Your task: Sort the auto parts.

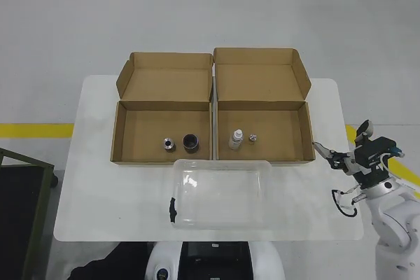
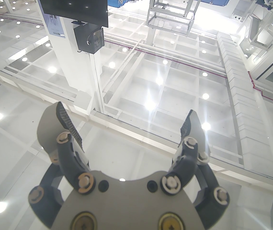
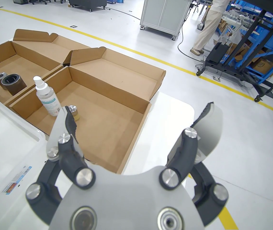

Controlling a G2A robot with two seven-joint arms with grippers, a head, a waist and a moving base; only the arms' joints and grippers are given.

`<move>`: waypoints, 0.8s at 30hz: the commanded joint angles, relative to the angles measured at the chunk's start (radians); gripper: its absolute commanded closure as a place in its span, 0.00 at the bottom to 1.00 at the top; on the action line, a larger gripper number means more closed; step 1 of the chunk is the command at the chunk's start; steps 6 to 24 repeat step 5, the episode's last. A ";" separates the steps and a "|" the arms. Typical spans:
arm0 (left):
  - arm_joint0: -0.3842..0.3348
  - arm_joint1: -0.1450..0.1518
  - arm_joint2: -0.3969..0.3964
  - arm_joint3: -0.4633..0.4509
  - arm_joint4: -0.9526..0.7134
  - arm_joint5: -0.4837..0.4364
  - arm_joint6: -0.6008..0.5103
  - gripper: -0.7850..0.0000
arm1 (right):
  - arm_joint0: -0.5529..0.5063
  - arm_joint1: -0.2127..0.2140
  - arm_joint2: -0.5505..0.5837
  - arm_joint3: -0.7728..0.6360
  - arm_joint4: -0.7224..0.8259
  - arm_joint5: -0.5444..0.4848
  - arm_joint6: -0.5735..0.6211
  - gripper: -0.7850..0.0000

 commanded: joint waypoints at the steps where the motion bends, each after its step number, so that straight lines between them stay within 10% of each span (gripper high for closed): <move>1: 0.000 0.000 0.000 0.000 0.000 0.000 0.000 0.00 | 0.000 0.000 0.000 0.000 0.000 0.000 0.000 0.00; 24: 0.000 0.000 0.000 0.000 0.000 0.000 0.000 0.00 | 0.000 0.000 0.000 0.000 0.000 0.000 0.000 0.00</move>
